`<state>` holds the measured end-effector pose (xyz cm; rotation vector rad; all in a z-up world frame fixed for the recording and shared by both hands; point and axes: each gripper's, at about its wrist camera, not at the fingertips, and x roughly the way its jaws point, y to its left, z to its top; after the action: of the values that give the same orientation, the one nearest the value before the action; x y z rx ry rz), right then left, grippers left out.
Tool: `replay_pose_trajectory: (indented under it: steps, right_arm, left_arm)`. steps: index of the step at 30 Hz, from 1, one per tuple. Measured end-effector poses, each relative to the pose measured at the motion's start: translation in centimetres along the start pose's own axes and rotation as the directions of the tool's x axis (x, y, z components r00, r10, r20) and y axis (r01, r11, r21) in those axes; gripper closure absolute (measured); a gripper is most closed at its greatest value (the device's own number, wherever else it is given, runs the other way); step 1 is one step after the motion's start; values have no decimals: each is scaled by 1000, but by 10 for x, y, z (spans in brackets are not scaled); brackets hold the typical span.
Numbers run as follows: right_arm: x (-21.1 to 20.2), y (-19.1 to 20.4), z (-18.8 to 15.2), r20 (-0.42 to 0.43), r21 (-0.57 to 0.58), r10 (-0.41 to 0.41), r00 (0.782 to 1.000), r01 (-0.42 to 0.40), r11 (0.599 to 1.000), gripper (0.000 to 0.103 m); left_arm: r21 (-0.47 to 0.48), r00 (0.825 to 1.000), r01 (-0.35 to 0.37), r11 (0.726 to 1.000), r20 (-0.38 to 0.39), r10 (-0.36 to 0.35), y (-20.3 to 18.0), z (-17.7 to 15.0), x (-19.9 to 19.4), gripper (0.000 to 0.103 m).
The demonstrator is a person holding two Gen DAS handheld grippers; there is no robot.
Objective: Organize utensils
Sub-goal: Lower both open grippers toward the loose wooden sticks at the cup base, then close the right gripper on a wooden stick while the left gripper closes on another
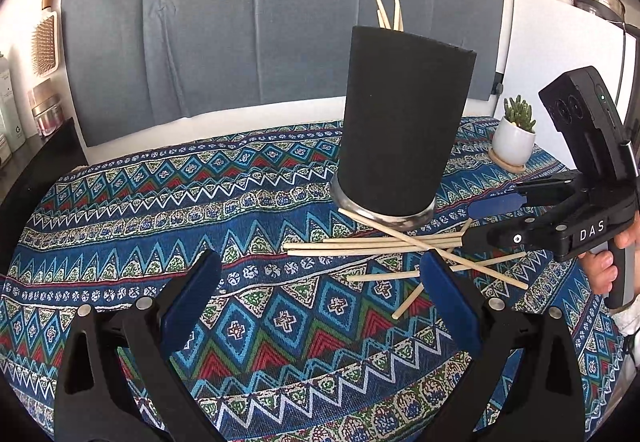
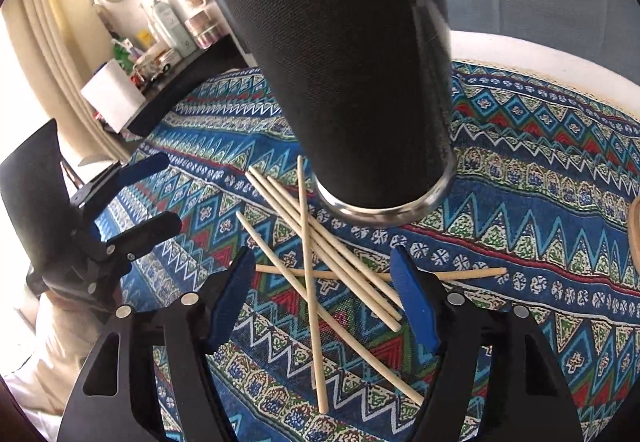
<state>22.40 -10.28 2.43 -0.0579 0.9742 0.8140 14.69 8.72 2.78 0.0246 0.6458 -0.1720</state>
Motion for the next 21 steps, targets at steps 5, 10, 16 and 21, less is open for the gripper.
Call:
replay_pose_trajectory:
  steps: [5, 10, 16, 21]
  right_arm:
    - [11, 6, 1, -53, -25, -10, 999, 9, 1000, 70]
    - [14, 13, 0, -71, -54, -34, 997, 30, 998, 80]
    - [18, 32, -2, -72, -161, -129, 989, 116, 980, 86]
    - [21, 42, -6, -72, -225, -169, 983, 149, 963, 98]
  left_arm:
    - [-27, 998, -39, 999, -54, 37, 7, -1, 8, 6]
    - [-46, 994, -67, 997, -90, 63, 13, -1, 12, 6]
    - [-67, 993, -66, 996, -102, 59, 18, -1, 12, 6]
    - [-67, 993, -66, 996, -105, 59, 18, -1, 13, 6]
